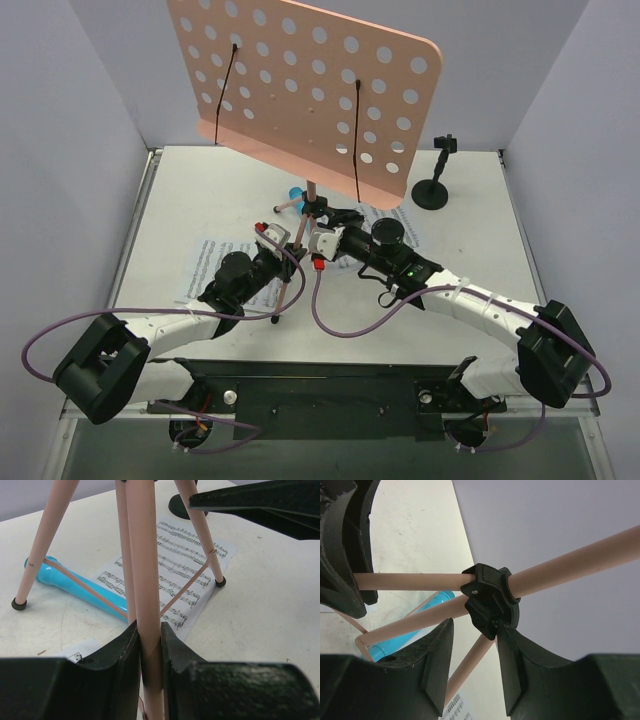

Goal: Set up the instrument practice props

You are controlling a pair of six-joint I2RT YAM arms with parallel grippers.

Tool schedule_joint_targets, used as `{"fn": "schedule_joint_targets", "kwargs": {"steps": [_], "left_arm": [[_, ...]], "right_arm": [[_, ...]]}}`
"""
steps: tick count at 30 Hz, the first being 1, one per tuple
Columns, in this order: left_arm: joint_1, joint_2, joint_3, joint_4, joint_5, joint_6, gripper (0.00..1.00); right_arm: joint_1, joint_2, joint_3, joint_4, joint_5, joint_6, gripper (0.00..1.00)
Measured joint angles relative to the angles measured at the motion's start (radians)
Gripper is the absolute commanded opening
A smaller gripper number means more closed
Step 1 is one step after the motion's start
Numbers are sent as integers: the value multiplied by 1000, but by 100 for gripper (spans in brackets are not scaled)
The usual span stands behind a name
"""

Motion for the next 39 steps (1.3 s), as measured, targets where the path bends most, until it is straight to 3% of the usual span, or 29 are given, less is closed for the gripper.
{"fn": "schedule_joint_targets", "kwargs": {"steps": [7, 13, 22, 27, 39], "left_arm": [[0, 0, 0, 0, 0, 0, 0], [0, 0, 0, 0, -4, 0, 0], [7, 0, 0, 0, -17, 0, 0], [7, 0, 0, 0, -23, 1, 0], [11, 0, 0, 0, -23, 5, 0]], "right_arm": [[-1, 19, 14, 10, -3, 1, 29], [-1, 35, 26, 29, 2, -3, 0], [14, 71, -16, 174, 58, 15, 0], [27, 90, -44, 288, 130, 226, 0], [106, 149, -84, 501, 521, 1072, 0]]}}
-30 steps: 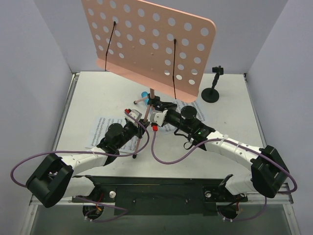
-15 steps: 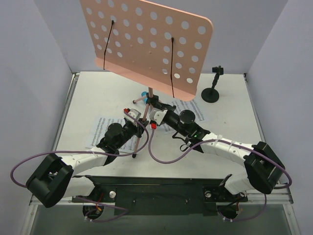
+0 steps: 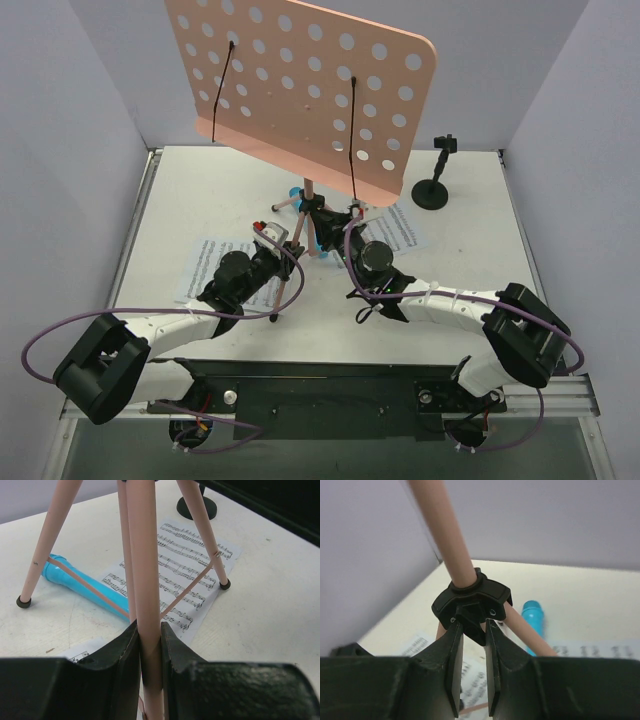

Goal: Set up the instrument practice props

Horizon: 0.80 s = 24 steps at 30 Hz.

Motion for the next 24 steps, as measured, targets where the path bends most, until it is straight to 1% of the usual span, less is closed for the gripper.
{"fn": "schedule_joint_targets", "kwargs": {"steps": [3, 9, 15, 19, 21, 24], "left_arm": [[0, -2, 0, -1, 11, 3, 0], [0, -6, -1, -7, 45, 5, 0], [2, -6, -1, -7, 73, 4, 0], [3, -6, -1, -7, 79, 3, 0], [3, -6, -1, -7, 79, 3, 0], [4, -7, -1, -8, 82, 3, 0]], "right_arm": [[10, -1, -20, 21, 80, 235, 0], [13, -29, -56, 2, 148, 616, 0], [12, -78, -58, -148, 190, 1098, 0], [14, -80, -57, -204, 200, 1408, 0], [18, -80, -57, -226, 202, 1545, 0], [24, -67, -57, -220, 210, 1666, 0]]}}
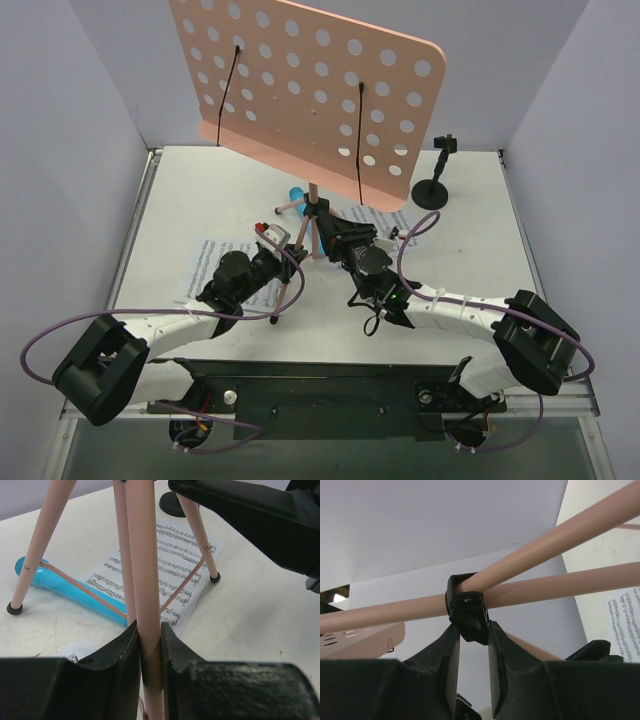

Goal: Set up the instrument practice props

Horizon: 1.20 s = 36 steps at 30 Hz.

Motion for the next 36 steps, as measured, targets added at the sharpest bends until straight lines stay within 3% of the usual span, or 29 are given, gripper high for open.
{"fn": "schedule_joint_targets", "kwargs": {"steps": [5, 7, 8, 9, 10, 11, 17, 20, 24, 29, 34, 36], "left_arm": [[4, -1, 0, -1, 6, -2, 0], [4, -1, 0, -1, 10, -2, 0], [4, -1, 0, -2, 14, -2, 0], [4, -1, 0, -2, 17, -2, 0], [3, -1, 0, -2, 20, -2, 0], [4, -1, 0, -2, 23, -2, 0], [5, -2, 0, -6, 23, -4, 0], [5, -3, 0, -6, 23, -4, 0], [6, -3, 0, -6, 23, -4, 0], [6, -3, 0, -6, 23, -4, 0], [6, -3, 0, -7, 23, -4, 0], [6, -4, 0, -8, 23, -4, 0]], "right_arm": [[4, 6, 0, 0, 5, 83, 2], [4, -3, 0, -14, 3, 97, 30], [3, -10, -1, -23, 3, 91, 49], [2, -22, -6, -29, 1, 83, 58], [1, -37, -18, -30, 1, 80, 74], [-7, -58, -38, -32, 3, 63, 78], [-119, -240, -199, -44, -24, -288, 75], [-138, -356, -234, -67, -89, -611, 68], [-130, -447, -219, -121, -278, -1127, 71], [-50, -428, -208, -241, -443, -1763, 74], [-3, -334, -270, -217, -525, -2336, 71], [-2, -311, -273, -211, -536, -2475, 70]]}}
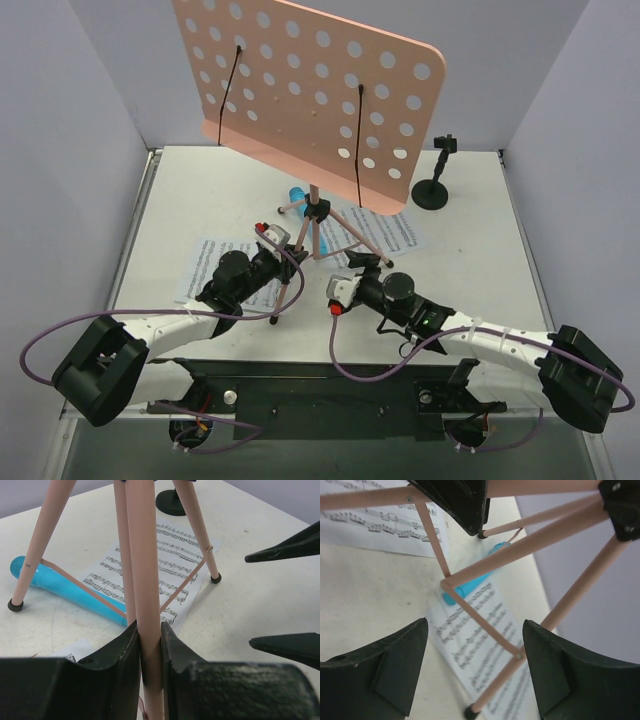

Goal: Set up the instrument practice props

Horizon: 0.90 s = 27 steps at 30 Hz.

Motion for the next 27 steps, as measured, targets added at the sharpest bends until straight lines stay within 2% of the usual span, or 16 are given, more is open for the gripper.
{"fn": "schedule_joint_targets", "kwargs": {"steps": [4, 7, 10, 18, 27], "left_arm": [[0, -2, 0, -3, 0, 0, 0], [0, -2, 0, -3, 0, 0, 0], [0, -2, 0, -3, 2, 0, 0], [5, -2, 0, -3, 11, 0, 0], [11, 0, 0, -1, 21, -2, 0]], "right_arm": [[3, 49, 15, 66, -11, -322, 69], [3, 100, 46, 144, -24, -508, 69], [3, 142, 76, 204, -40, -626, 69], [0, 163, 134, 265, -87, -759, 68], [-79, 169, 192, 266, -148, -771, 59]]}}
